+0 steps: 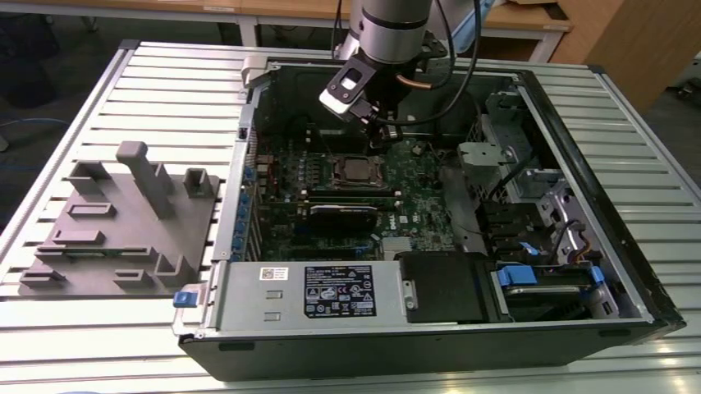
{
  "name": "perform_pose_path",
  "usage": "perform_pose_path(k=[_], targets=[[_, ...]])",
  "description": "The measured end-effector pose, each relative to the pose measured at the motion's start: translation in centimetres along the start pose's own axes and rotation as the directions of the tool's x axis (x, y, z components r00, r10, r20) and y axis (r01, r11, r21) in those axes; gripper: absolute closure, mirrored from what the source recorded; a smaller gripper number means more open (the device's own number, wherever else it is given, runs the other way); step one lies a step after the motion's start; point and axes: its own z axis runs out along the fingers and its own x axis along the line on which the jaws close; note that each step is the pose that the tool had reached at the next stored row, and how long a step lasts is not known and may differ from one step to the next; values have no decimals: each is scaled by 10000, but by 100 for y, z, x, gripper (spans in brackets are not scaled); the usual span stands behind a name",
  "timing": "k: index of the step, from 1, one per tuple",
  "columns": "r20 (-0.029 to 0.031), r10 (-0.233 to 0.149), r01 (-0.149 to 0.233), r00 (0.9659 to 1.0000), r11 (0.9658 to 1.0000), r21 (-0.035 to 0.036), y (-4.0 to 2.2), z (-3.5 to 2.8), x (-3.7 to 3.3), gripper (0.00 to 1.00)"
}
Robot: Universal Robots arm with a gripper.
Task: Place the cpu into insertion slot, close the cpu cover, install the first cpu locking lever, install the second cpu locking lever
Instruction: 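Close the cpu cover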
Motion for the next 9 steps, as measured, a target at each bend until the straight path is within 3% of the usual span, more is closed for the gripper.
perform_pose_path(k=[9], targets=[[-1, -203, 203, 9998, 9998, -1, 0, 0, 0, 90]])
